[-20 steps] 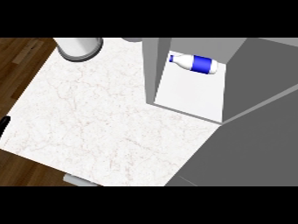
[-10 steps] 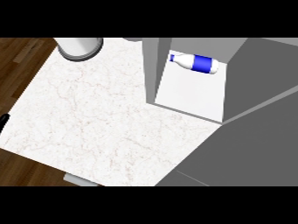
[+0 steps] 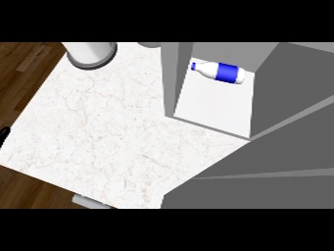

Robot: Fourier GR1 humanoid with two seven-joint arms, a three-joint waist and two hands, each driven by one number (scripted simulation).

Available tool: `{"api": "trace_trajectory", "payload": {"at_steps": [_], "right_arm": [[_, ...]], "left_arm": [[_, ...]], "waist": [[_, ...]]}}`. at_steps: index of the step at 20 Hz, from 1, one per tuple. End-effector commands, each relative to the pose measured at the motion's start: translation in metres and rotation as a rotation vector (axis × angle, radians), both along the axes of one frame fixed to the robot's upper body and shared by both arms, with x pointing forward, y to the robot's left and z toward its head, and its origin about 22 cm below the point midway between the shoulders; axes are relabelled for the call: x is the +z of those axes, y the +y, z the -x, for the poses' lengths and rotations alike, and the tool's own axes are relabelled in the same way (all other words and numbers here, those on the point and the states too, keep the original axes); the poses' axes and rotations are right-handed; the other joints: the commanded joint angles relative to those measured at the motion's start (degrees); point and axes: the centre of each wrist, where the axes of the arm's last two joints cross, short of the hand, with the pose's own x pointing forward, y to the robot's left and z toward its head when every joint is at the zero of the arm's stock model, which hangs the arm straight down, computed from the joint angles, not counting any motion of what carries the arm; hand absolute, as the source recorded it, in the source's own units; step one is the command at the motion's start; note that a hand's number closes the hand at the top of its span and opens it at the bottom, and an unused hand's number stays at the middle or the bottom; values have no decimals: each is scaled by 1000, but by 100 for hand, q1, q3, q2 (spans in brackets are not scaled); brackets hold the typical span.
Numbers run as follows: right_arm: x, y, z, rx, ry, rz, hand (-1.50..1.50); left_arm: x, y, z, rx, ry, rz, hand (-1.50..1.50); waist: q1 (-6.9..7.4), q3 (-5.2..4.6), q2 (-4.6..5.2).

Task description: Pick up the bottled water, place it into the cabinet and close the cabinet

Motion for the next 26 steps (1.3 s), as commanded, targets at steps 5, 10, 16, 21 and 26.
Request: {"api": "trace_trajectory", "payload": {"at_steps": [5, 10, 16, 21, 26], "right_arm": [[-2, 36, -57, -136, 76, 30, 150], [12, 62, -94, -209, 88, 3, 150], [35, 89, -144, -458, 102, -55, 150], [55, 108, -185, -573, 94, -97, 150], [62, 110, -203, -690, 156, -177, -150]], "left_arm": [[-2, 5, 1, 8, 13, 5, -150], [-4, 5, -3, 14, 10, 13, -150], [-12, 16, 3, 59, 33, 8, -150], [-11, 17, 2, 51, 16, 19, -150], [-12, 17, 3, 58, 21, 26, -150]], "waist": [[-4, 43, -59], [-175, 62, -88], [-349, 80, -142], [-395, 103, -124], [-507, 117, -134]]}}
